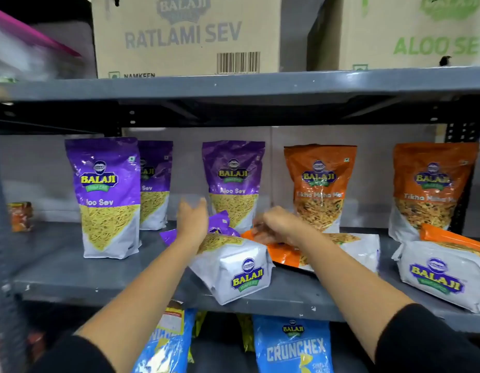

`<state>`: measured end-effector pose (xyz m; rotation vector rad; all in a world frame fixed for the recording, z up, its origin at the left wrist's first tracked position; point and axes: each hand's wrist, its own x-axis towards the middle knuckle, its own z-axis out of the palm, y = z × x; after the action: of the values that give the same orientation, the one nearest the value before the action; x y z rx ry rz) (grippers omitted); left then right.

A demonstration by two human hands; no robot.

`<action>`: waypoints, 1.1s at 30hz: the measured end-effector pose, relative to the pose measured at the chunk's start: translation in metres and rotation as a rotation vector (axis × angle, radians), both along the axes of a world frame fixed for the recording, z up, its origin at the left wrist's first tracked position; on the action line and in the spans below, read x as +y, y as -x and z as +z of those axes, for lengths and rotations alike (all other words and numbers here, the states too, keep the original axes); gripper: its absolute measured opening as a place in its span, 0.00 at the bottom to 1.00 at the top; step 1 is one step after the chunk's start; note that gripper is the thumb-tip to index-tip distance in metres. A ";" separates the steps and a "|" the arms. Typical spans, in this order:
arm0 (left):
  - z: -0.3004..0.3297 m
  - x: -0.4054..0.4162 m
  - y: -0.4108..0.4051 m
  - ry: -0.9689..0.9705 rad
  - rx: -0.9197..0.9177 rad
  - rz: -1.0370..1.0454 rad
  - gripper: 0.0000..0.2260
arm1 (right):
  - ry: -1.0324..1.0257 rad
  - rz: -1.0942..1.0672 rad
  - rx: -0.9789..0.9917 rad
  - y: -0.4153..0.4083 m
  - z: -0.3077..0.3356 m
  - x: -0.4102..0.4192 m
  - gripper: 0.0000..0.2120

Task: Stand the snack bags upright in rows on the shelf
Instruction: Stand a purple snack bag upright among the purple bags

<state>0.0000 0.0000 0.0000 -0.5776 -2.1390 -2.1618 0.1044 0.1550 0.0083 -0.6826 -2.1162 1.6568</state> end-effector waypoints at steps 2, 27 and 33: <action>-0.017 -0.016 0.007 -0.008 -0.040 0.076 0.25 | -0.177 0.022 -0.109 0.007 -0.005 -0.004 0.02; -0.022 -0.064 0.015 -0.523 -0.375 -0.094 0.04 | 0.100 -0.118 0.303 0.055 0.004 -0.008 0.09; 0.029 -0.068 0.025 -0.433 -0.107 0.076 0.15 | -0.017 -0.240 0.554 0.056 0.032 -0.025 0.11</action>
<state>-0.0250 -0.0683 0.0293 -0.3458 -1.6162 -2.5482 0.0487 0.1305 0.0401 -0.3902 -1.5877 1.4798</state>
